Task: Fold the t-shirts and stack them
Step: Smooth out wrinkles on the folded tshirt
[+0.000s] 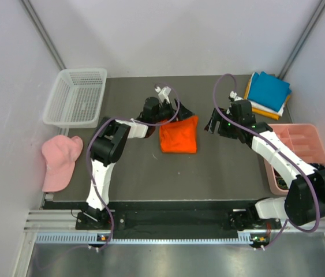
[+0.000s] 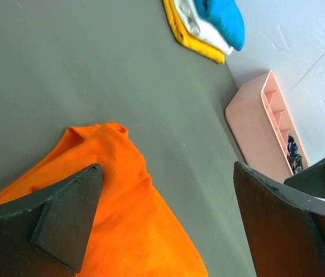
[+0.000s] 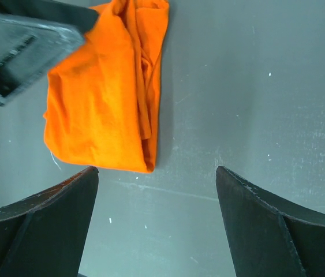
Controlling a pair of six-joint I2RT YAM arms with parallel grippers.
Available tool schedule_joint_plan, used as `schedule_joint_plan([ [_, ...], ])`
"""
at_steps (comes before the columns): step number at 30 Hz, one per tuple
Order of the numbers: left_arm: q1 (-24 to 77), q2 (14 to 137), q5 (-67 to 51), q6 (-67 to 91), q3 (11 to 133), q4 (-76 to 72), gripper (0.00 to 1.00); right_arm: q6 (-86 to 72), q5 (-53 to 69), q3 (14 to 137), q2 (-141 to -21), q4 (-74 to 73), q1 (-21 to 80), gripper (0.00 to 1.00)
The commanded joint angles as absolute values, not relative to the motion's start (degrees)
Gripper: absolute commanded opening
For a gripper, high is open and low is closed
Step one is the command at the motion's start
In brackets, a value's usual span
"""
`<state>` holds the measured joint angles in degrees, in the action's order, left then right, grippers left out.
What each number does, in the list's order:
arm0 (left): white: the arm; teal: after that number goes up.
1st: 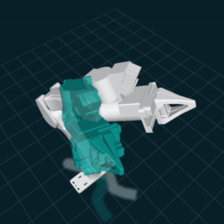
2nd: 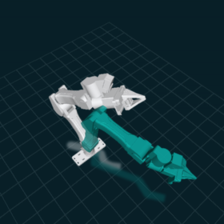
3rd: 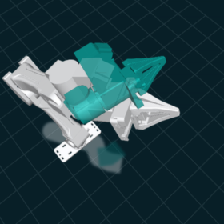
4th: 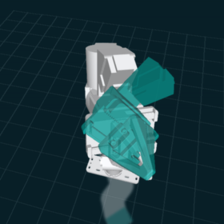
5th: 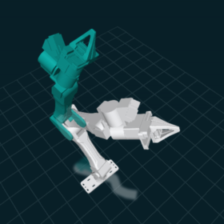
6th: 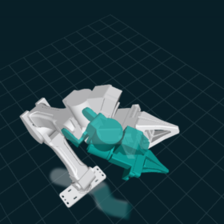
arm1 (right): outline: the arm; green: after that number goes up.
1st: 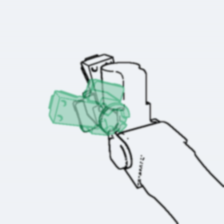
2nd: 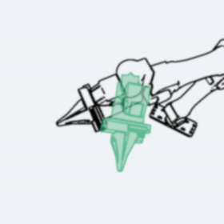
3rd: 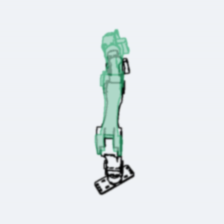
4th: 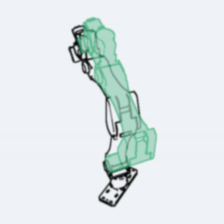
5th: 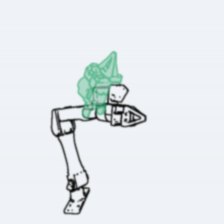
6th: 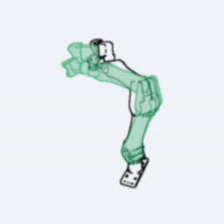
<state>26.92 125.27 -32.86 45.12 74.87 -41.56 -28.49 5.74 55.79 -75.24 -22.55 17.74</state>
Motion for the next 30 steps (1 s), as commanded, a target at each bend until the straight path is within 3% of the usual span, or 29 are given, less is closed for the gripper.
schedule_joint_plan([
  [1,29.44,126.38,-34.63,46.23,79.36,-45.26,0.99,-27.42,4.48,56.16,-74.27,-22.24,17.4,0.83],
  [20,29.97,133.51,-32.78,43.6,80.51,-42.81,0.99,-27.33,4.83,55.11,-73.57,-22.41,17.4,0.83],
  [30,25.67,117.63,-32.26,40.78,77.61,-35.69,0.99,-28.03,7.29,52.13,-73.64,-20.14,17.4,0.83],
])
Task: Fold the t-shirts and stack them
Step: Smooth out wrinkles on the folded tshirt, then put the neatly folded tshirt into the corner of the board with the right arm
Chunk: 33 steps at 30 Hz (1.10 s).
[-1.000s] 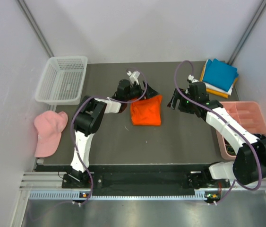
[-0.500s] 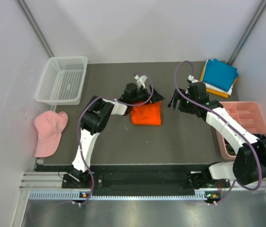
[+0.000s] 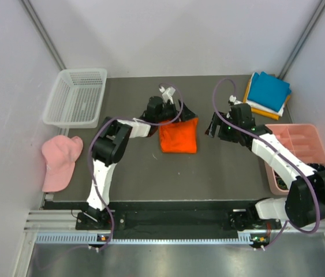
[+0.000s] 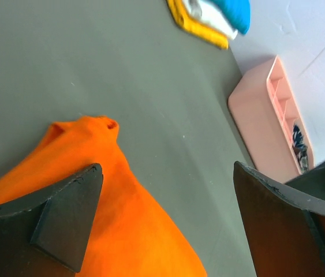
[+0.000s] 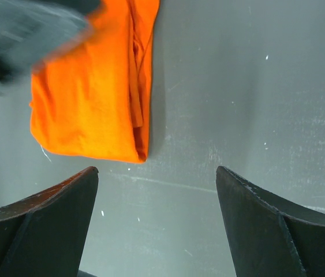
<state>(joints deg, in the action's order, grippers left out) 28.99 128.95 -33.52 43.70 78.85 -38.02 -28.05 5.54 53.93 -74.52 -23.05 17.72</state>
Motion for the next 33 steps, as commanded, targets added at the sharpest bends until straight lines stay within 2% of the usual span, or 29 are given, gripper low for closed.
schedule_joint_plan([
  [1,24.45,116.12,-32.17,40.52,75.69,-34.99,0.99,-28.3,7.82,50.9,-74.17,-19.34,17.32,0.83],
  [3,23.21,111.3,-30.25,37.98,73.49,-31.49,0.99,-29.52,10.1,49.23,-76.54,-15.57,17.32,0.87],
  [10,19.6,102.57,-24.79,29.27,63.82,-24.7,0.99,-31.2,21.61,52.02,-88.48,-5.72,14.68,0.89],
  [24,19.6,100.11,-19.08,29.89,52.74,-22.68,0.99,-31.99,31.02,58.36,-103.79,1.4,12.92,0.89],
  [33,20.83,103.27,-14.5,26.9,53.96,-17.23,0.99,-32.87,36.55,60.12,-110.47,5.01,12.66,0.89],
])
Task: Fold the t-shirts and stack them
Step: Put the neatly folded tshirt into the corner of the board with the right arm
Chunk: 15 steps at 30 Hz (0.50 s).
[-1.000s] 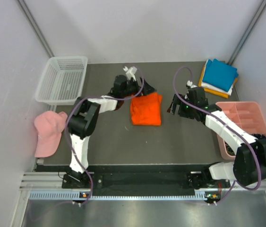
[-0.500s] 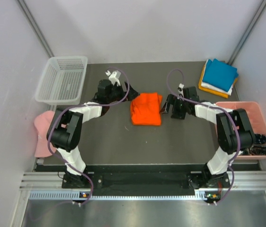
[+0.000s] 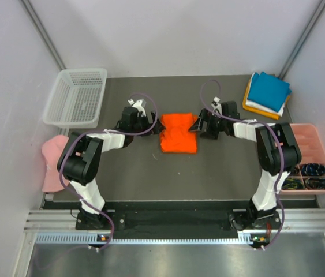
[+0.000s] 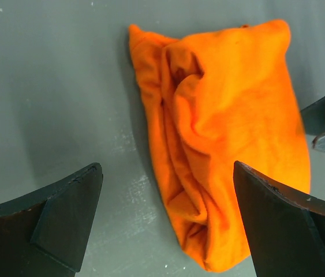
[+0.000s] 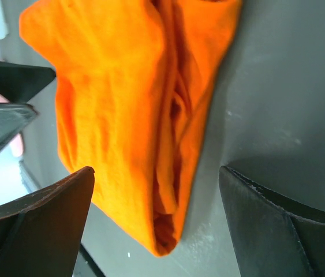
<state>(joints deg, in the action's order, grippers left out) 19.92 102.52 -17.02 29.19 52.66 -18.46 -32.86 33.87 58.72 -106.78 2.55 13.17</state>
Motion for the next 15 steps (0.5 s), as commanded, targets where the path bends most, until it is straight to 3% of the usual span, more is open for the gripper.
schedule_joint_plan([
  [1,21.0,103.71,-14.5,26.98,54.23,-17.14,0.99,-33.05,36.82,60.12,-110.83,5.44,12.66,0.89],
  [15,23.29,108.37,-15.29,27.51,57.39,-17.23,0.99,-33.14,38.06,61.43,-113.82,5.45,13.97,0.9],
])
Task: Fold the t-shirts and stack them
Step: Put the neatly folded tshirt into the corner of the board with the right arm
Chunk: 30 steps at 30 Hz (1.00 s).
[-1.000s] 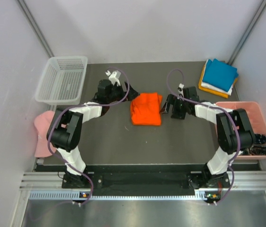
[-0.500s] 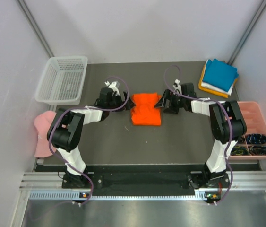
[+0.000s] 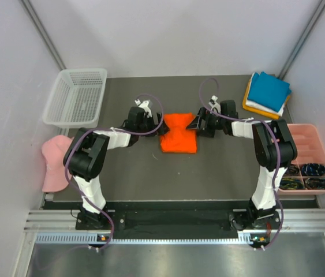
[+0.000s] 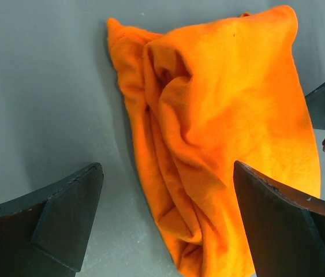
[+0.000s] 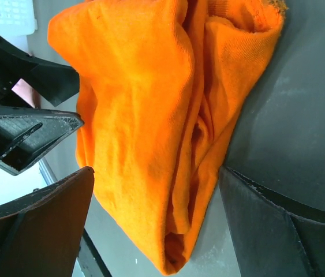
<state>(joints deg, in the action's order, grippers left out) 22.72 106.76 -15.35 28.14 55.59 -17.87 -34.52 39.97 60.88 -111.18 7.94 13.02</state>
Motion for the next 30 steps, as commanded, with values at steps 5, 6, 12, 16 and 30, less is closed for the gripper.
schedule_joint_plan([
  [5,23.55,108.81,-15.12,27.42,58.36,-16.53,0.99,-32.43,36.65,63.37,-114.96,2.9,16.43,0.91],
  [6,23.64,108.81,-14.94,27.16,58.45,-16.26,0.99,-32.52,36.48,63.46,-115.22,2.81,16.87,0.91],
  [12,23.73,108.54,-14.33,26.37,59.24,-14.15,0.99,-33.4,36.04,63.46,-115.66,3.08,19.6,0.91],
  [16,23.73,108.72,-14.41,26.19,59.76,-13.19,0.99,-34.27,35.77,62.76,-115.93,3.34,21.27,0.91],
  [30,23.99,108.19,-14.59,25.58,59.77,-11.52,0.99,-38.67,36.39,61.61,-119.44,9.14,22.32,0.67],
])
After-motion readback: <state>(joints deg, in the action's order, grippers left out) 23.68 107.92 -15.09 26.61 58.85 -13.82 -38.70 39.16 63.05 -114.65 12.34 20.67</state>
